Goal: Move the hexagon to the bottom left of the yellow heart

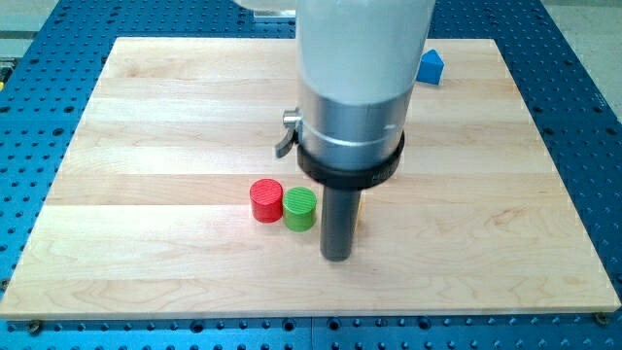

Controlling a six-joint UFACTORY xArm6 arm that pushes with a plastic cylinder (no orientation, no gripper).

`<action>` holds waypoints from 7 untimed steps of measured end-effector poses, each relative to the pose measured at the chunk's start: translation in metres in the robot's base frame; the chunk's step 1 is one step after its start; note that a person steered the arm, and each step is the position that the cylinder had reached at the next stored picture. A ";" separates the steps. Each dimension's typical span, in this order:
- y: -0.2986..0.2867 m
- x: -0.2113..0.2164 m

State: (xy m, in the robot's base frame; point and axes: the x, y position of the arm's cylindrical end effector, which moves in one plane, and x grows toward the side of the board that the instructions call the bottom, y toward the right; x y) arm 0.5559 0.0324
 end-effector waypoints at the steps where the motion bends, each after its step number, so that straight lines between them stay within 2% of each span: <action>1: 0.015 -0.023; 3: 0.017 -0.004; 4: 0.049 0.013; 6: 0.209 0.013; 7: 0.270 0.003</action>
